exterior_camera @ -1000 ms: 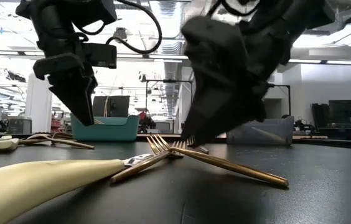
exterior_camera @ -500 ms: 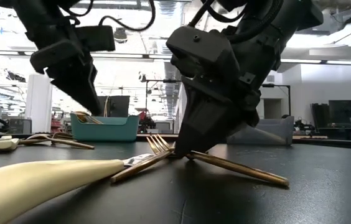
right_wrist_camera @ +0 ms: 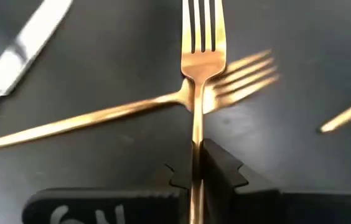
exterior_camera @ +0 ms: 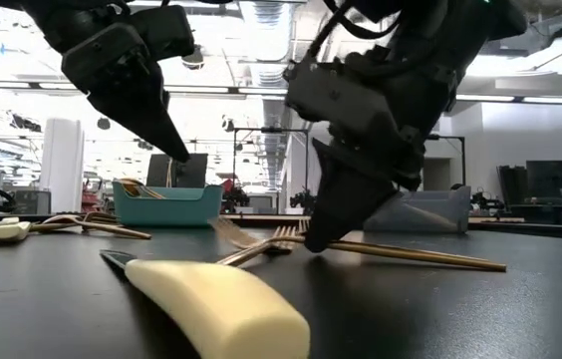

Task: Sort silverware by color (type)
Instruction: Put the gold fork into the orange bin

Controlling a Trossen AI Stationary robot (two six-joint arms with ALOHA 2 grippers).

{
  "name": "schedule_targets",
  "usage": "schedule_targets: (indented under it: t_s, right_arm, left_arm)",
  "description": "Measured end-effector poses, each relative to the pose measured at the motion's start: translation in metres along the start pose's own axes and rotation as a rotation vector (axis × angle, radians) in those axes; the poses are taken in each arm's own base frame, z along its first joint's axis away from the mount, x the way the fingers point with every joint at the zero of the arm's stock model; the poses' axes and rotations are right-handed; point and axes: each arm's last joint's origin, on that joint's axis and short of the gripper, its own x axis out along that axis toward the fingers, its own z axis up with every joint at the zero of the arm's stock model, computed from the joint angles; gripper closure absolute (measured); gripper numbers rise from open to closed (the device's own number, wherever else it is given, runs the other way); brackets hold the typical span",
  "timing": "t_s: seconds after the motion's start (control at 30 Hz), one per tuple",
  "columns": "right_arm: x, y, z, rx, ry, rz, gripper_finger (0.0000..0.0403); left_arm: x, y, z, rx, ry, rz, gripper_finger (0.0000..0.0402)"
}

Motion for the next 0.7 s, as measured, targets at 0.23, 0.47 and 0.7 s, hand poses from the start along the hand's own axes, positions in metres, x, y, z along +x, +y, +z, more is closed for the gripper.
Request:
schedule_targets:
  t_s: [0.23,0.47,0.7]
  right_arm:
    - [-0.024,0.0,0.005,-0.048,-0.153,-0.128,0.0362]
    - [-0.036,0.005,0.006,-0.196,-0.181,-0.12,0.0362]
    - [-0.029,-0.001,0.017,-0.157,-0.145,-0.058,0.0362]
  left_arm:
    - [0.0,-0.004,0.008,-0.023,-0.074,-0.036,0.0269]
    - [-0.003,-0.01,0.023,0.098,-0.216,-0.112,0.0269]
    - [-0.006,-0.024,0.035,0.369,-0.382,-0.236,0.0269]
